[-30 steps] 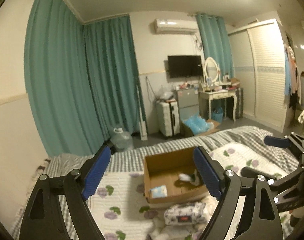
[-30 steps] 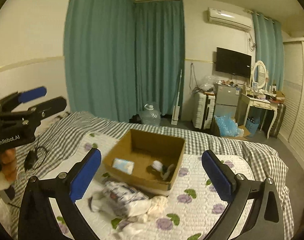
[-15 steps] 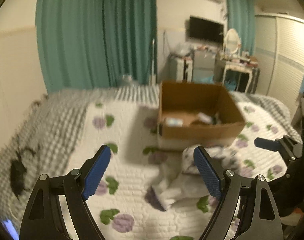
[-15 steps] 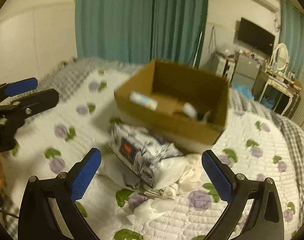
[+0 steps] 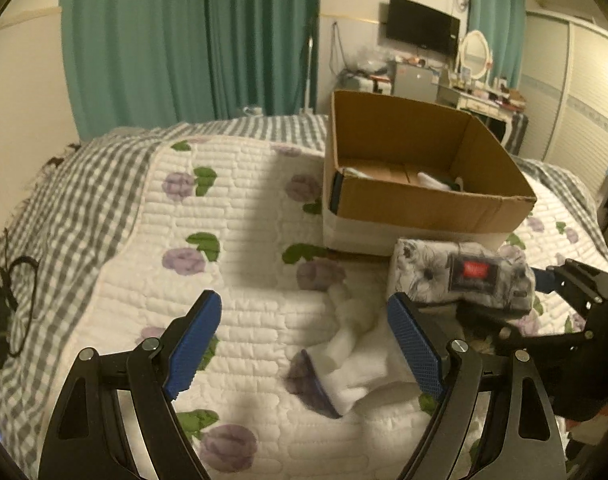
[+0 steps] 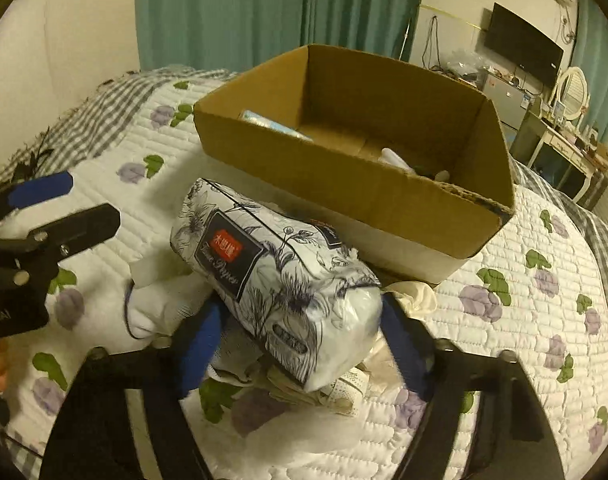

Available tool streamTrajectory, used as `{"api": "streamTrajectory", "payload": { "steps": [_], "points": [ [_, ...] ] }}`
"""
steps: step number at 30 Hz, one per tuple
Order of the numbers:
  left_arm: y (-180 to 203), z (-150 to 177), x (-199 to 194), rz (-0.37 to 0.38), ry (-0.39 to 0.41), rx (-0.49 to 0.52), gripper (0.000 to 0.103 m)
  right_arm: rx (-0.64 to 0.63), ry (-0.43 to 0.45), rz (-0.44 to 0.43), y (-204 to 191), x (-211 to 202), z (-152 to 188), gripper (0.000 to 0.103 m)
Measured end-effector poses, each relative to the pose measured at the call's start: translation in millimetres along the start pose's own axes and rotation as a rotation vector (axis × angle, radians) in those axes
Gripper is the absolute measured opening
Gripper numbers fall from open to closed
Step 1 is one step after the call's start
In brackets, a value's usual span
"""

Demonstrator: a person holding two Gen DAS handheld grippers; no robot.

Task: Organize soft objects
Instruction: 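Grasp the black-and-white printed package with the right tool, then grasp the white mesh sock with the left tool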

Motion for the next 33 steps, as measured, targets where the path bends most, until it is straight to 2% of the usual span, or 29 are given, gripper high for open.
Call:
{"api": "streamTrajectory", "payload": {
  "steps": [1,4,9,13,17,23,26,28,30,33],
  "points": [
    [1,1,-3,0.0,0.001,0.0,0.086,0.001,0.005,-0.002,0,-2,0,0.056],
    [7,5,-8,0.001,-0.005,0.006,0.086,-0.007,0.041,0.003,0,-14,-1,0.05],
    [33,13,-16,0.011,-0.024,0.047,0.086,0.029,0.127,0.0,8,-55,-2,0.048],
    [57,23,-8,0.083,-0.061,0.044,0.085,0.073,0.167,0.041,31,-83,2,0.048],
    [83,30,5,0.133,-0.092,0.07,0.084,0.151,0.169,0.088,59,-97,12,0.048],
    [101,34,34,0.13,-0.123,0.115,0.083,0.223,0.129,0.141,86,-92,22,0.048],
    [99,38,50,0.111,-0.152,0.114,0.07,0.219,0.12,0.133,86,-87,23,0.048],
    [96,37,53,0.139,-0.152,0.088,0.069,0.214,0.115,0.13,86,-83,24,0.048],
    [95,36,53,0.158,-0.146,0.095,0.056,0.212,0.109,0.126,85,-80,24,0.048],
    [96,38,51,0.179,-0.144,0.099,0.044,0.212,0.102,0.122,85,-76,25,0.048]
  ]
}}
Point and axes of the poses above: each gripper's, at about its wrist camera, not at the fingertips, and x roughly the way its jaws point, y to its right, z to its underside, the point moved 8 cm from there along x, roughly the way its jaws point, and after that the axes turned 7 degrees about x, right-handed, at the moved point
